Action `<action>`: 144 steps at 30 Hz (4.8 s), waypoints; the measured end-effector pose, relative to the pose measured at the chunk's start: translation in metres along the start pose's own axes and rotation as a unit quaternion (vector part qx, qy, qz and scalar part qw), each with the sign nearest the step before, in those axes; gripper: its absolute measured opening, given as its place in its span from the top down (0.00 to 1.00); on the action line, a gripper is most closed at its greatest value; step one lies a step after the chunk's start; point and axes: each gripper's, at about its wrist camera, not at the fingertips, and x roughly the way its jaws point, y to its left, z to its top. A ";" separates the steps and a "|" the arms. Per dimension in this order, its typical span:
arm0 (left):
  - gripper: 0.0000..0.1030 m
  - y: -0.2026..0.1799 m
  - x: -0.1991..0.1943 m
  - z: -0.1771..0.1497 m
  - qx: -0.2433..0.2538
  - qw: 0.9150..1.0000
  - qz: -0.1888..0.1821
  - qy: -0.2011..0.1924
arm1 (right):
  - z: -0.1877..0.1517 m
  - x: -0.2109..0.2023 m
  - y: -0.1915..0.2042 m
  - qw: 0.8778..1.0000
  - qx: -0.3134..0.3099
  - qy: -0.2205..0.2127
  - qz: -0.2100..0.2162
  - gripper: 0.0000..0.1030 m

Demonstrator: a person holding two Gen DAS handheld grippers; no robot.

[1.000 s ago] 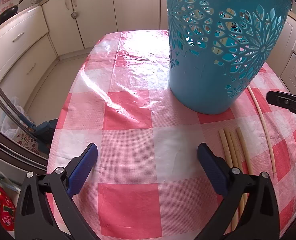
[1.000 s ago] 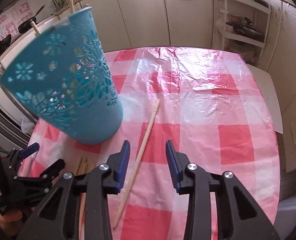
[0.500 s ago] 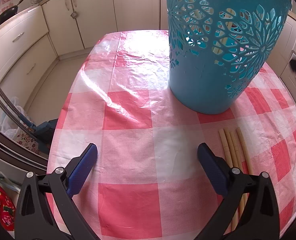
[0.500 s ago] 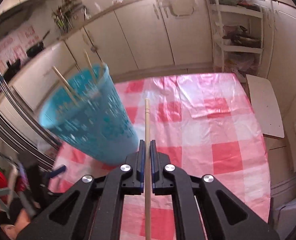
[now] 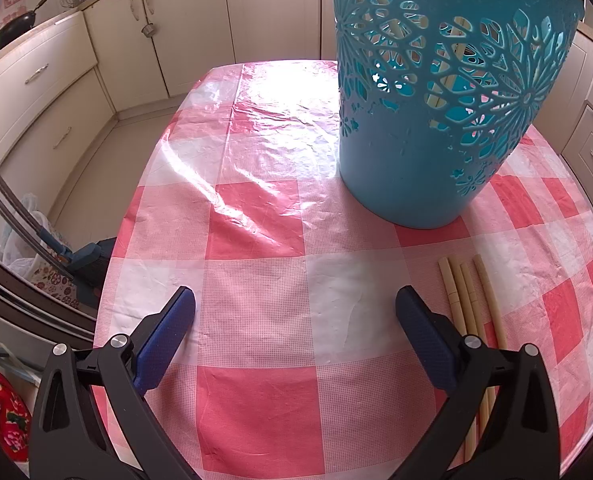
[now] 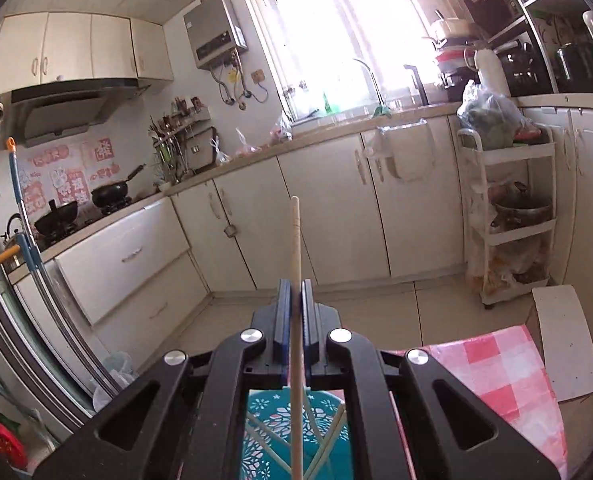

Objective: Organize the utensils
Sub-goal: 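Lift the chopstick with the right gripper and open it over the cup, then lower the left gripper onto a chopstick beside the cup and close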

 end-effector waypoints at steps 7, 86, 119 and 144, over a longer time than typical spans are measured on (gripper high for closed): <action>0.07 0.000 0.000 0.000 0.000 1.000 0.000 0.000 | -0.039 0.015 0.000 0.998 -0.040 0.045 -0.034 0.94; 0.07 -0.018 -0.049 -0.021 0.012 1.000 0.003 0.007 | -0.221 -0.082 -0.043 0.952 -0.058 0.294 -0.066 0.89; 0.23 -0.045 -0.040 -0.041 0.035 0.997 -0.030 0.054 | -0.222 -0.087 -0.050 0.959 -0.048 0.275 -0.050 0.88; 0.94 -0.055 -0.023 -0.008 0.032 0.996 -0.066 0.043 | -0.199 -0.037 -0.055 0.940 -0.086 0.325 -0.048 0.87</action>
